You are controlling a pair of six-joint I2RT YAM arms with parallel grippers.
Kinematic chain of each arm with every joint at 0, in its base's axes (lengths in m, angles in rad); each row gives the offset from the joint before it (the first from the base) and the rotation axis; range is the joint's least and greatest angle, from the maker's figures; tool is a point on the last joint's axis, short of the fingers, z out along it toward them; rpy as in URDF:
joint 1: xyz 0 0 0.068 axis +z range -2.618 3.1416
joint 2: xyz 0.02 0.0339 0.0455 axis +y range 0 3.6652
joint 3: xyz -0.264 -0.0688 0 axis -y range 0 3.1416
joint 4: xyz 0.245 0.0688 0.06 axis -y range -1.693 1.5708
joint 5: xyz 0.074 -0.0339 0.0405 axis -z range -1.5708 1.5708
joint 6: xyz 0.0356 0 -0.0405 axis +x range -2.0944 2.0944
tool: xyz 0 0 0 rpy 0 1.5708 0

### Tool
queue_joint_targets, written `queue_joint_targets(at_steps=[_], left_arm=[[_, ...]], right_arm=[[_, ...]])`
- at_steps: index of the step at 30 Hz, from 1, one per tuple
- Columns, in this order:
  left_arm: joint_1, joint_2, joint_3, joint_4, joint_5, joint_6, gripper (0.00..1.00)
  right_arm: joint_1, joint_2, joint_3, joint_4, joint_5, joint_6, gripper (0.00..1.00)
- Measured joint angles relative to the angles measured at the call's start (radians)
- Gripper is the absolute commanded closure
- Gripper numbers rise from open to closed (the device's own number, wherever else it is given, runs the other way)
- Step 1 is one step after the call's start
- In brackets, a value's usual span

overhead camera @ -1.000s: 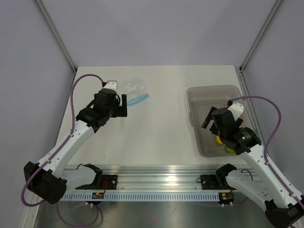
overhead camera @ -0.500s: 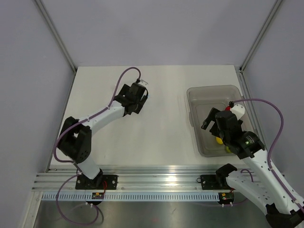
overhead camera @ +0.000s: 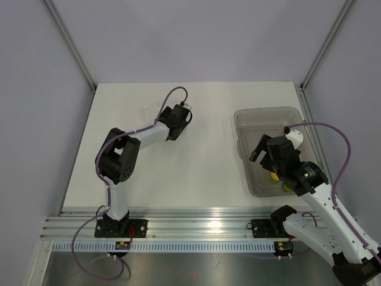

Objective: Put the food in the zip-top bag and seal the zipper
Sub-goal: Move the zipper food storage bag to the center of the board.

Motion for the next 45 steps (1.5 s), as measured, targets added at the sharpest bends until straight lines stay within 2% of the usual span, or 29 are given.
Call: queue_joint_targets(at_steps=[6,12,14,15,16,17,18,23,27,33,36,42,43,45], left_arm=[[0.003,0.045,0.024,0.047,-0.052,0.024,0.43],[0.022,0.101,0.059,0.087,-0.072,0.032,0.43],[0.030,0.130,0.084,0.087,-0.083,0.035,0.54],[0.032,0.142,0.093,0.088,-0.088,0.035,0.62],[0.035,0.148,0.098,0.088,-0.092,0.037,0.72],[0.039,0.151,0.101,0.085,-0.094,0.034,0.90],[0.040,0.152,0.106,0.079,-0.097,0.028,1.00],[0.034,0.163,0.229,-0.071,-0.117,-0.035,1.00],[-0.003,0.163,0.347,-0.262,-0.126,-0.194,1.00],[-0.179,0.144,0.385,-0.569,-0.048,-0.503,0.98],[-0.288,0.135,0.364,-0.664,-0.026,-0.637,0.95],[-0.444,0.089,0.296,-0.747,0.024,-0.808,0.82],[-0.449,0.085,0.295,-0.753,0.027,-0.821,0.70],[-0.447,0.081,0.294,-0.756,0.030,-0.845,0.63]], right_arm=[[0.000,0.065,0.000,0.011,-0.024,0.000,0.00],[0.000,0.097,0.000,0.038,-0.040,0.001,0.00],[0.000,0.107,0.000,0.048,-0.051,0.004,0.01],[0.000,0.111,0.000,0.053,-0.052,0.005,0.01],[0.000,0.113,0.000,0.053,-0.056,0.007,0.01],[0.000,0.114,0.000,0.053,-0.061,0.009,0.01],[0.000,0.114,0.000,0.053,-0.067,0.012,0.01],[0.000,0.097,-0.002,0.051,-0.075,0.031,0.01],[0.000,0.061,-0.010,0.052,-0.077,0.047,0.01],[0.000,0.053,-0.021,0.055,-0.096,0.065,0.00],[0.000,0.053,-0.028,0.056,-0.105,0.074,0.01],[0.000,0.020,-0.055,0.056,-0.121,0.084,0.00],[0.000,0.010,-0.057,0.053,-0.121,0.085,0.01],[0.000,-0.008,-0.059,0.048,-0.121,0.087,0.01]])
